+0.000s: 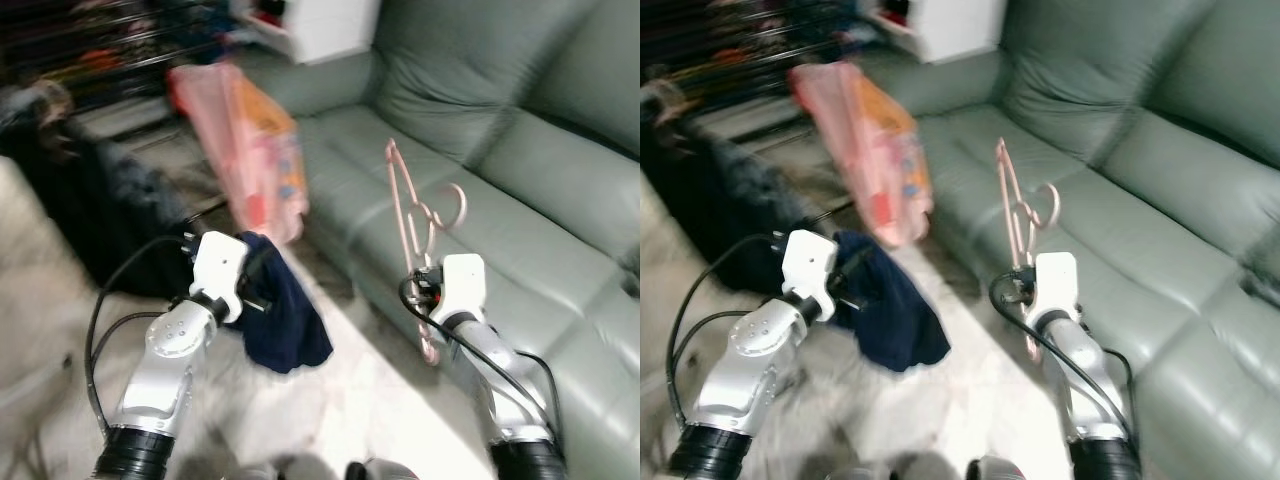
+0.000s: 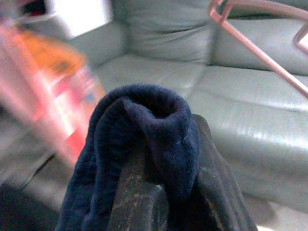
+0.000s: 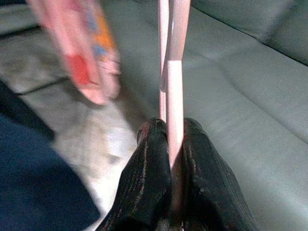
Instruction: Hang hanger
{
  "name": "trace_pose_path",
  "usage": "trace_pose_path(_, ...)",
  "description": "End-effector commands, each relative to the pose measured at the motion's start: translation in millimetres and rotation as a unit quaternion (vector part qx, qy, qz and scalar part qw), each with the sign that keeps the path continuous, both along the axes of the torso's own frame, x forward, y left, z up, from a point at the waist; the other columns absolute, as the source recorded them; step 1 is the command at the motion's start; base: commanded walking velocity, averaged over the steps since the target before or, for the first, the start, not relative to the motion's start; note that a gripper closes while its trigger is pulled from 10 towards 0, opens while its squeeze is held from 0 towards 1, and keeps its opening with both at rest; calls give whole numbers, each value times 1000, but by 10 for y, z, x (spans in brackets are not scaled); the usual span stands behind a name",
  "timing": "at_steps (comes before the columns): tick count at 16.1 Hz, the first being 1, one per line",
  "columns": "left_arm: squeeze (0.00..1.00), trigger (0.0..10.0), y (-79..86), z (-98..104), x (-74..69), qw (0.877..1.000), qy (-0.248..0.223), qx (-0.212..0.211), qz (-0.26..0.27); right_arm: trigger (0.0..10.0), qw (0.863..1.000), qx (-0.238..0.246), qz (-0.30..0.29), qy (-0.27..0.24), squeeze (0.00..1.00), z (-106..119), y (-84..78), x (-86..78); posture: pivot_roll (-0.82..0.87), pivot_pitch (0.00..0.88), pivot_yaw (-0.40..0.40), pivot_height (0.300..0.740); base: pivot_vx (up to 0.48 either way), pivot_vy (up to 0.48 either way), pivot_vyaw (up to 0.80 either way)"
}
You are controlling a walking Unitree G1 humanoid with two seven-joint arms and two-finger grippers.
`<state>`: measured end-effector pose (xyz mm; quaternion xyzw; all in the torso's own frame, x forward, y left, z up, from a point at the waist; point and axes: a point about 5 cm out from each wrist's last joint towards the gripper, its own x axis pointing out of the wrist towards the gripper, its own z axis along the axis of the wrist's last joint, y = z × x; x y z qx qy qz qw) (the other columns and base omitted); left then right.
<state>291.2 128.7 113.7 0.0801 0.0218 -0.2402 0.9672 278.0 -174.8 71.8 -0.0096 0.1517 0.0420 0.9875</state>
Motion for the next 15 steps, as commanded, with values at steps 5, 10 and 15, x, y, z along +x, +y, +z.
trace_pose_path(5, 0, 10000, -195, 167, 46, 997, -50, 12, -61, 10000, 1000, -1, -5, -8, 0, 33, 7, 19, -17, 56, 25, 740, 0, 0, -795)
trace_pose_path(10, 0, 10000, -204, 109, -8, 997, -46, 8, -69, 10000, 1000, 0, -4, -10, 0, 30, 11, 11, -14, 56, 24, 740, 108, 0, -126)
trace_pose_path(15, 0, 10000, -210, 110, 1, 996, -46, 4, -72, 10000, 1000, -2, 1, -11, 0, 34, 33, 18, -15, 52, 26, 740, 317, 0, 0)
